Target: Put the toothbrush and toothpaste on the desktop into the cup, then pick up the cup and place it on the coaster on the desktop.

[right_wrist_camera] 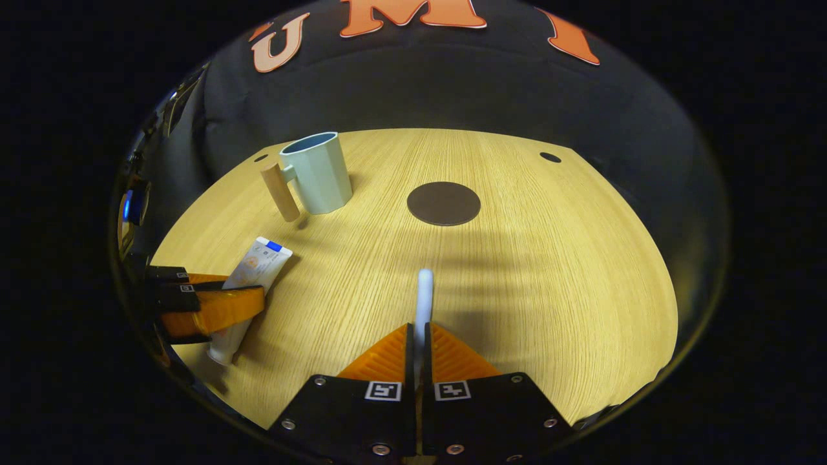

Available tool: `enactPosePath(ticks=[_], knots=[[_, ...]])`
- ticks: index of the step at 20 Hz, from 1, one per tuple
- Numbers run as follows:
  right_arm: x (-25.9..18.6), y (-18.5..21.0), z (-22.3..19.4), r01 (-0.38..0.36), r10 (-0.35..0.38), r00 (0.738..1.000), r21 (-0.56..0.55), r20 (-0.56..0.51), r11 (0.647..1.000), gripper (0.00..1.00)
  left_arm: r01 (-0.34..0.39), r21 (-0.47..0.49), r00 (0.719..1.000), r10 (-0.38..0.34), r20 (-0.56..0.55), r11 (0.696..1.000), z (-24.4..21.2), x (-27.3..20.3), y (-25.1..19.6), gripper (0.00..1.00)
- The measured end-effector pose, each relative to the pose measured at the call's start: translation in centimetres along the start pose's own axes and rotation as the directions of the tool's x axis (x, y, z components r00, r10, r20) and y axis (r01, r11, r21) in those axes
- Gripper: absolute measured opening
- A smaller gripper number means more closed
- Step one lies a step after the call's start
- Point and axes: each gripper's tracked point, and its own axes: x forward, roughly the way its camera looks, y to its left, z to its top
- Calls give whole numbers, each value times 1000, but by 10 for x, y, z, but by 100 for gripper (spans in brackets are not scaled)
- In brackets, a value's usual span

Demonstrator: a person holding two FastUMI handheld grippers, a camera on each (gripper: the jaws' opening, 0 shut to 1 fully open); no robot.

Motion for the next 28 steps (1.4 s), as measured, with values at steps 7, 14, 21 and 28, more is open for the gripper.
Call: enactPosePath(ticks=[7,14,21,28], knots=[[-11,-7,17,4,-5,996,10,84,1000,4,-9,44,990,2,140,999,20,-9,8,14],[-38,-11,55,6,-8,975,10,221,1000,4,-88,115,912,33,409,990,83,-21,18,13],[-65,-2,98,-5,6,933,-3,360,1000,4,-108,103,787,22,616,989,151,-35,21,14],[-66,-8,123,-3,3,902,-1,431,1000,4,-105,76,625,6,781,992,234,-63,30,13]])
